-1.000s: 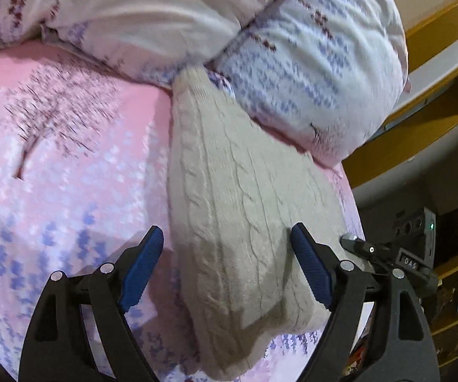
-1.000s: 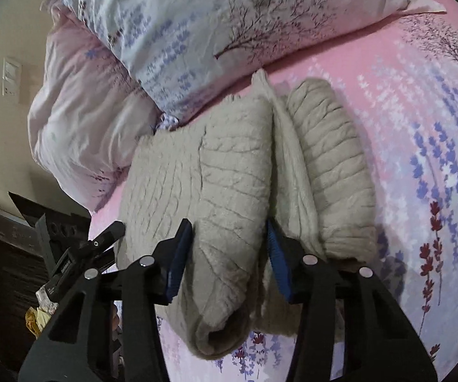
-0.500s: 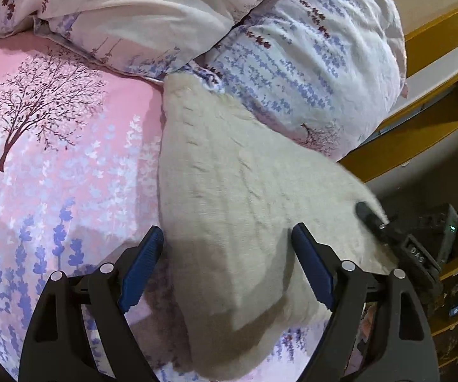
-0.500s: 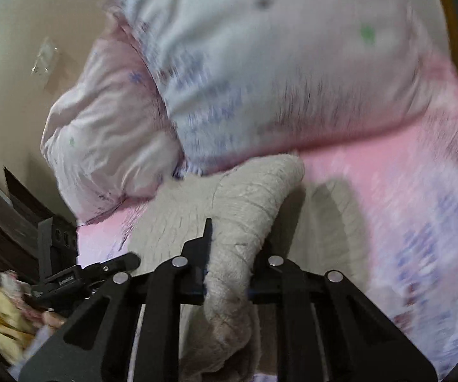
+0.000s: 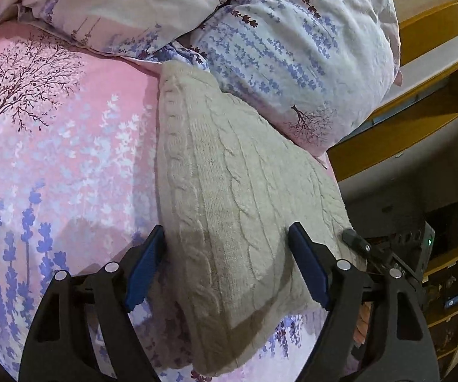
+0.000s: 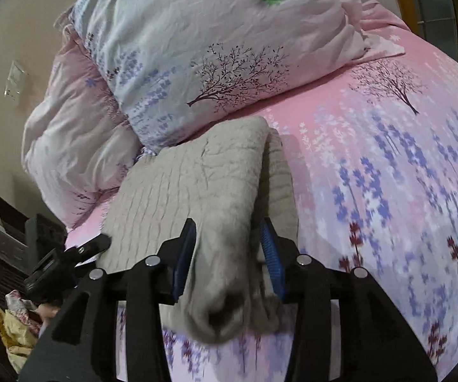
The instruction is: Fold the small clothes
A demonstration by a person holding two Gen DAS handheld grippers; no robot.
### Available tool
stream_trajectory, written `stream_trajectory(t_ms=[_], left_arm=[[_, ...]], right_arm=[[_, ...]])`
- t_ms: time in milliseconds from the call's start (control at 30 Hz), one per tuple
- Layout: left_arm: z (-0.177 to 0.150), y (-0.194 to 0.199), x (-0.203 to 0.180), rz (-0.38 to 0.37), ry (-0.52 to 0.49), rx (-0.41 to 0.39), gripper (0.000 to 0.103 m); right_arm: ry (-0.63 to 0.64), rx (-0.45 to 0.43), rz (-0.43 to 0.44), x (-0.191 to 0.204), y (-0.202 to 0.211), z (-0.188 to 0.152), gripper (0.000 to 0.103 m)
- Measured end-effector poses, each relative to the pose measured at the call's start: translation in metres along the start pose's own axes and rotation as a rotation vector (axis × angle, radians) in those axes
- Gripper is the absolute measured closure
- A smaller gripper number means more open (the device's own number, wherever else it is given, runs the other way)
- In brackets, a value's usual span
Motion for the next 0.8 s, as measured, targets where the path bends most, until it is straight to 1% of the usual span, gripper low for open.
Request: stream_trajectory(t_ms=[100, 133, 200, 267, 300, 333, 367, 400, 433, 467, 500, 567, 600, 633, 700, 767, 800], left_arm=[[-0.003, 0.001, -0.004, 0.002, -0.002, 0.01, 0.024], [-0.005, 0.002, -0.005, 0.002, -0.002, 0.017, 0.024], [-0.011, 0.007, -0.01, 0.006, -0.013, 0.029, 0.026], [-0.02, 0.015, -0.014, 0.017, -0.025, 0.034, 0.028], [-0.023, 0.018, -0.015, 0.018, -0.027, 0.034, 0.03], [-0.027, 0.022, -0.017, 0.015, -0.029, 0.033, 0.034], [-0.032, 0.025, -0.019, 0.012, -0.029, 0.034, 0.037], [-0.034, 0.027, -0.019, 0.019, -0.03, 0.029, 0.043], [-0.036, 0.029, -0.02, 0.035, -0.042, 0.017, 0.05], [-0.037, 0.03, -0.022, 0.045, -0.061, 0.008, 0.054], [-0.037, 0.032, -0.022, 0.045, -0.074, 0.004, 0.06], [-0.039, 0.037, -0.02, 0.032, -0.092, 0.011, 0.072], [-0.04, 0.039, -0.019, 0.01, -0.104, 0.022, 0.078], [-0.041, 0.041, -0.016, 0.001, -0.111, 0.024, 0.079], [-0.044, 0.042, -0.014, 0.0, -0.143, 0.024, 0.084], [-0.049, 0.041, -0.016, 0.025, -0.202, 0.025, 0.086], [-0.051, 0.04, -0.018, 0.043, -0.237, 0.023, 0.087]], right_arm=[[0.01, 0.005, 0.029, 0.003, 0.012, -0.01, 0.06], [0.016, 0.002, 0.036, 0.01, 0.015, -0.015, 0.061], [0.03, 0.003, 0.05, 0.014, 0.022, -0.022, 0.061], [0.047, 0.015, 0.041, 0.018, 0.023, -0.03, 0.065], [0.052, 0.025, 0.031, 0.018, 0.023, -0.033, 0.07], [0.056, 0.028, 0.02, 0.016, 0.022, -0.035, 0.077], [0.054, 0.025, 0.017, 0.016, 0.022, -0.035, 0.081], [0.05, 0.023, 0.022, 0.015, 0.021, -0.035, 0.089], [0.045, 0.013, 0.033, 0.016, 0.022, -0.033, 0.092], [0.051, -0.002, 0.038, 0.019, 0.025, -0.031, 0.093], [0.075, -0.035, 0.045, 0.027, 0.032, -0.029, 0.094], [0.111, -0.08, 0.046, 0.036, 0.044, -0.027, 0.094], [0.124, -0.099, 0.038, 0.038, 0.05, -0.026, 0.094], [0.126, -0.108, 0.03, 0.037, 0.054, -0.026, 0.094], [0.103, -0.082, 0.015, 0.026, 0.05, -0.031, 0.095], [0.059, -0.024, -0.048, 0.007, 0.034, -0.041, 0.095], [0.034, -0.001, -0.066, -0.002, 0.027, -0.047, 0.095]])
Point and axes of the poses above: each gripper's, at about its wrist camera, not at the fingertips, and y roughly against the way its jaws point, x to its left, z to its top, the point moved 6 cm from there along -y, roughly the way its jaws point, and after that the axes turned 4 degrees about z, right-handed, at the moved point
